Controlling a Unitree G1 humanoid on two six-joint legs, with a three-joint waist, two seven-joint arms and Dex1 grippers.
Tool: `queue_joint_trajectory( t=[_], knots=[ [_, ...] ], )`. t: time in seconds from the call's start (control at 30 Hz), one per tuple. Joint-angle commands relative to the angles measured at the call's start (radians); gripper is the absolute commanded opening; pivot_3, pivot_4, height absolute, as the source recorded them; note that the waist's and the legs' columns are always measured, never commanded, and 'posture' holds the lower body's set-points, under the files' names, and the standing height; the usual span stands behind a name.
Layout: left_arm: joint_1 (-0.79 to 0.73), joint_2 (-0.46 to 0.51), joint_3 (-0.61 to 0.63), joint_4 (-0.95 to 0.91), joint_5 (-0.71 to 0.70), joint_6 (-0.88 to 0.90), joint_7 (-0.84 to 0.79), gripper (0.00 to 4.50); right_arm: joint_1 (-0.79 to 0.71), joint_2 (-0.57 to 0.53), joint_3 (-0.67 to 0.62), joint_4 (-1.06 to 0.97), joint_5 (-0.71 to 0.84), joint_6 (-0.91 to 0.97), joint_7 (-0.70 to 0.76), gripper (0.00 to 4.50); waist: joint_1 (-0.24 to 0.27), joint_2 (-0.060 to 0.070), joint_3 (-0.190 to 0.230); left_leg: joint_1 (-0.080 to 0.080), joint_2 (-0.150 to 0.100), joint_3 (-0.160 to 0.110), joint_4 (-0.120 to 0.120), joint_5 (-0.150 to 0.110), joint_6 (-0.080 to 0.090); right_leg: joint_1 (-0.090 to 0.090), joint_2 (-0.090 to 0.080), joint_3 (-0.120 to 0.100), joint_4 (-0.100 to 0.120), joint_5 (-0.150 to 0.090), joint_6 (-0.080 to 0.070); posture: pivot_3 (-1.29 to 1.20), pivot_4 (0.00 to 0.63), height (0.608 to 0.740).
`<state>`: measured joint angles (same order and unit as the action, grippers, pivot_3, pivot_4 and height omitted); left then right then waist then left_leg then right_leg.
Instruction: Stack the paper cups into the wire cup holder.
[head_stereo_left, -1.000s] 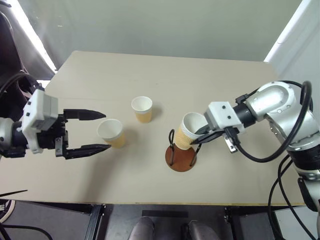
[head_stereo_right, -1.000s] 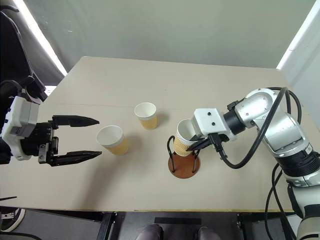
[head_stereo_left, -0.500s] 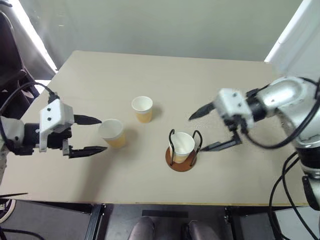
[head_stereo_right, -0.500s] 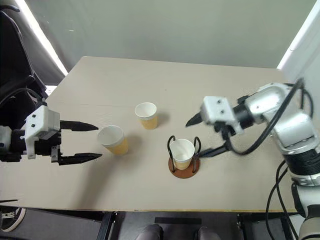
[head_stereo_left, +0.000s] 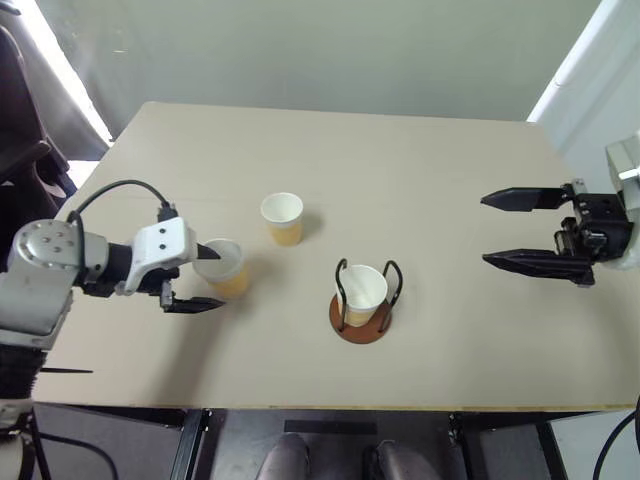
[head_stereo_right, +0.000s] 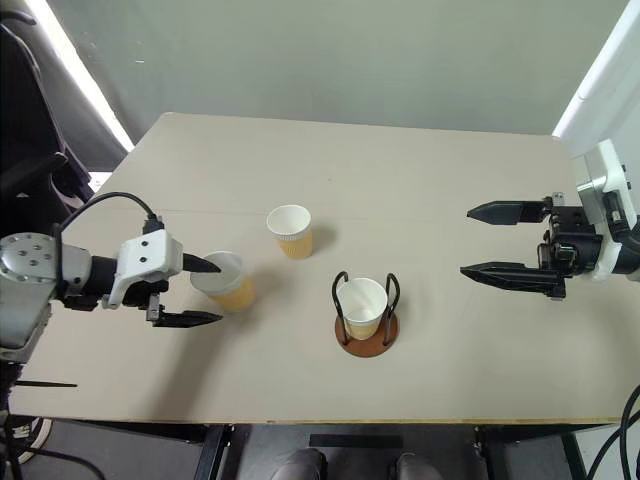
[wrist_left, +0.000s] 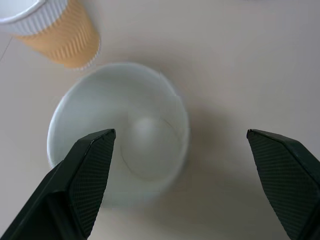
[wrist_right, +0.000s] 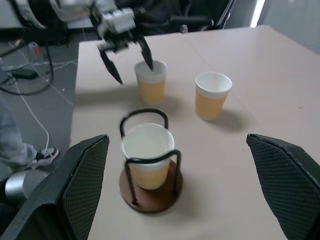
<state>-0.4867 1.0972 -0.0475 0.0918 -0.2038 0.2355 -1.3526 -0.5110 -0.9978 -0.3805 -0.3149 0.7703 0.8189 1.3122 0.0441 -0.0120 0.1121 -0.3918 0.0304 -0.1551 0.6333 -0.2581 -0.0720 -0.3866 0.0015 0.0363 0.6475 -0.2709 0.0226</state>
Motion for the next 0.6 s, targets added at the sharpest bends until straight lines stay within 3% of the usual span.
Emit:
queue_joint_trajectory(
  t=[0.03, 0.13, 0.43, 0.47, 0.6],
  knots=[
    [-0.054, -0.018, -0.028, 0.025, 0.028, -0.029, -0.02, 4.33, 0.025, -0.035, -0.071, -0.071, 0.07, 0.029, -0.044, 4.49, 0.0, 0.0, 0.0, 0.0, 0.0, -0.001, 0.0, 0.0, 0.0, 0.0, 0.0, 0.0, 0.0, 0.0, 0.0, 0.0, 0.15, 0.74],
    [-0.078, -0.035, -0.056, 0.04, 0.042, -0.035, -0.04, 3.57, 0.048, -0.053, -0.103, -0.102, 0.113, 0.048, -0.072, 4.5, 0.0, 0.0, 0.0, 0.0, 0.0, -0.002, 0.001, 0.0, 0.001, 0.0, 0.0, 0.0, 0.0, 0.0, 0.0, 0.0, 0.15, 0.74],
    [-0.114, -0.058, -0.081, 0.053, 0.054, -0.036, -0.08, 0.28, 0.091, -0.09, -0.133, -0.144, 0.175, 0.053, -0.134, 4.5, 0.0, 0.0, 0.0, -0.001, 0.0, -0.002, 0.002, -0.001, 0.001, 0.001, 0.001, 0.0, -0.001, 0.0, 0.001, 0.0, 0.15, 0.74],
    [-0.116, -0.056, -0.08, 0.053, 0.053, -0.038, -0.088, 0.04, 0.092, -0.093, -0.133, -0.146, 0.182, 0.052, -0.139, 4.5, 0.0, 0.0, 0.0, -0.001, 0.0, -0.002, 0.002, -0.001, 0.001, 0.001, 0.001, 0.0, -0.001, 0.0, 0.001, 0.0, 0.15, 0.74],
    [-0.137, -0.051, -0.036, -0.012, -0.037, -0.017, -0.161, 0.04, 0.087, -0.111, -0.133, -0.158, 0.224, 0.059, -0.147, 4.5, 0.001, 0.0, 0.0, -0.001, 0.0, -0.002, 0.002, -0.001, 0.001, 0.0, 0.002, 0.001, -0.001, 0.0, 0.001, 0.0, 0.15, 0.74]
  ],
)
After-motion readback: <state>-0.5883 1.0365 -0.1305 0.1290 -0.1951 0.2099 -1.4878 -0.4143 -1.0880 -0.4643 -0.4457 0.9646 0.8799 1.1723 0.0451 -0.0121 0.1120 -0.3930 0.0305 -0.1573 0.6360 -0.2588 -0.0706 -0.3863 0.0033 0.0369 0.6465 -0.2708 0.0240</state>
